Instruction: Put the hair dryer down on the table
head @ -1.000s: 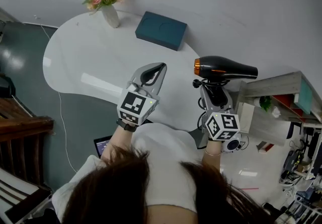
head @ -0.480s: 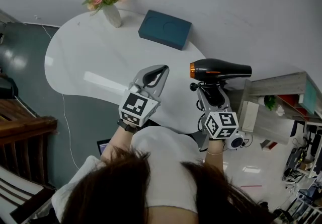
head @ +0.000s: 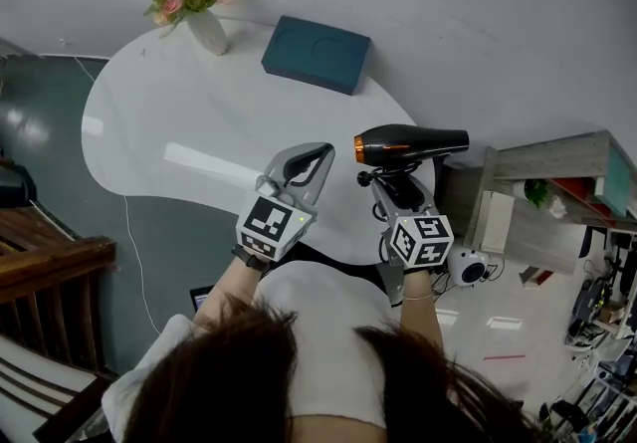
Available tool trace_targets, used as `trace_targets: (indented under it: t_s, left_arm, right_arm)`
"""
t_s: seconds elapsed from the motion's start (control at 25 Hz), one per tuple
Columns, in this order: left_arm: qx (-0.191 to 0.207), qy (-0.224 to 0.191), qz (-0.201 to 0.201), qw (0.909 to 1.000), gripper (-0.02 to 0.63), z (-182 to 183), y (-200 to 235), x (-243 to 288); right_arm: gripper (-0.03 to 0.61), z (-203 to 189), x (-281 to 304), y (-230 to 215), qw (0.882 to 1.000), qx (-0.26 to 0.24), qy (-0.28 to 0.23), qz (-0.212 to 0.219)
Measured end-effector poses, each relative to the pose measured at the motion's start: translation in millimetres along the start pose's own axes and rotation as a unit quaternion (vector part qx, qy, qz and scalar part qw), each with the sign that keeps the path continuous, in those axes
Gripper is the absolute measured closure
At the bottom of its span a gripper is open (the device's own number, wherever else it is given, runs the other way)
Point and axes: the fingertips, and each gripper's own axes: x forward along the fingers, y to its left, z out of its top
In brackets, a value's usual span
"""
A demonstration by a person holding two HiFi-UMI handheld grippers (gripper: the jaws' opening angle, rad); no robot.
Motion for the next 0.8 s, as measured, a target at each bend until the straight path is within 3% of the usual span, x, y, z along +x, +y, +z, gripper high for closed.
trace_targets:
  t_s: [0.36,0.8]
  left_arm:
    - [-0.016,0.016,-0.007,0.9997,0.555,-27.3,-8.8,13.2]
    - [-0.031,0.023,-0.007,0.9992,0.555,-49.0,-13.6,24.9]
  right_arm:
    - [0.333,-41.5,22.0,-3.7,0.999,0.024,0.044,0.008]
    - [0.333,-63.7,36.0,-0.6,0.997,0.043,0.058,0.021]
